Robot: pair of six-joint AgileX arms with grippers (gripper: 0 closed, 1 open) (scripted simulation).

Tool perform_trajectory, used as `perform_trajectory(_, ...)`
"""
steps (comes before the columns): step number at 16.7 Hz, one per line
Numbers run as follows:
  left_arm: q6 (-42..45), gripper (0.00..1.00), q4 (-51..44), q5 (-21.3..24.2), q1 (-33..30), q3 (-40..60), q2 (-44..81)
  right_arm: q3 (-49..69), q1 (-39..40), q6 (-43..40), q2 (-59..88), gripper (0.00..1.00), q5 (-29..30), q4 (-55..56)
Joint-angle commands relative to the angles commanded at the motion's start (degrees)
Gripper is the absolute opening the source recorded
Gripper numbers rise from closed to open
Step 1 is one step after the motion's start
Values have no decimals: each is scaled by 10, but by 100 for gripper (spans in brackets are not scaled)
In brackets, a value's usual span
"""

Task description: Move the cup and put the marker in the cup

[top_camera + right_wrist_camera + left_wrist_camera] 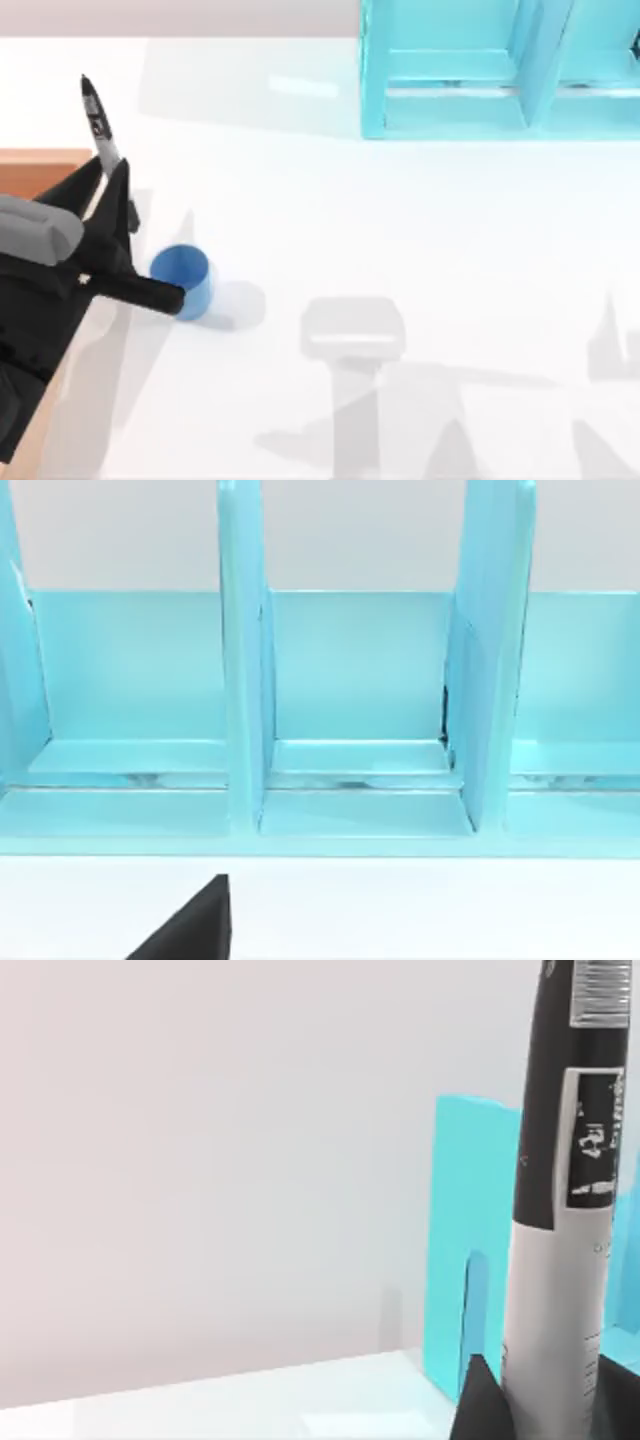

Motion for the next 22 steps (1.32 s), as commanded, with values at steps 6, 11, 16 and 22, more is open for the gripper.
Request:
perform_trajectory(6, 2, 0, 4, 0, -1, -3, -1, 0, 0, 0, 0, 100, 0, 0)
perform_trajectory(11, 3, 0, 62, 6, 5, 16, 62, 0, 0, 0, 0, 100, 0, 0)
perform_trajectory(16, -2, 0, 149, 16, 12, 38, 193, 0, 0, 0, 0, 100, 0, 0)
perform_trajectory(22, 0, 0, 179, 22, 19, 49, 224, 0, 0, 0, 0, 100, 0, 0)
